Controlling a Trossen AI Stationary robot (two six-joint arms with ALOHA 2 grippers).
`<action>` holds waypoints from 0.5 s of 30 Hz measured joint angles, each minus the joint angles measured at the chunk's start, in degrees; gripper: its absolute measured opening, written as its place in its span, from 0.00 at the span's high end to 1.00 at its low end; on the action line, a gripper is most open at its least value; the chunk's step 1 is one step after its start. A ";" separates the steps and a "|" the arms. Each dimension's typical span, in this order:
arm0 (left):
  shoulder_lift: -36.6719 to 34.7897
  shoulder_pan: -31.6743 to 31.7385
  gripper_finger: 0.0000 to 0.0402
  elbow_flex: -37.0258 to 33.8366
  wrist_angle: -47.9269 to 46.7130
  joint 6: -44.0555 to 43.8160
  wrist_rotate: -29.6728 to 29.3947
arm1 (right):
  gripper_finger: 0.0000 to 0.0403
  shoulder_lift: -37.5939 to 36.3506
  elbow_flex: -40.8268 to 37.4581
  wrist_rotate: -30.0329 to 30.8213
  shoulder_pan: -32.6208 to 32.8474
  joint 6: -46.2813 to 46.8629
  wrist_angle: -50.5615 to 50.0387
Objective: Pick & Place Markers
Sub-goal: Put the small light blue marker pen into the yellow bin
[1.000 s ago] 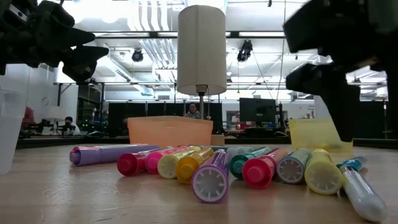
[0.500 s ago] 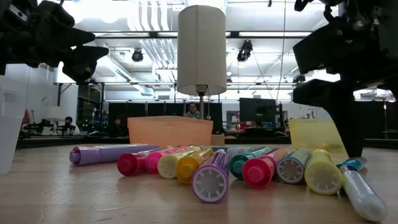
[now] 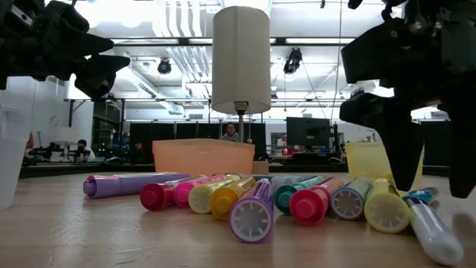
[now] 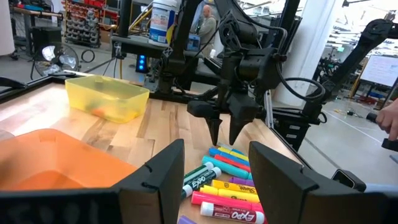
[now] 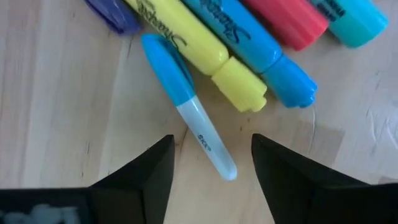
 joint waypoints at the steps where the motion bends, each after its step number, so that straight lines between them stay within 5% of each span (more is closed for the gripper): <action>1: 0.00 0.00 0.57 -0.01 -0.01 0.02 0.02 | 0.51 0.00 -0.08 0.01 0.00 0.02 0.53; 15: 0.00 0.00 0.57 0.00 0.00 0.00 0.02 | 0.77 -0.33 -3.55 -0.20 -0.02 2.47 4.10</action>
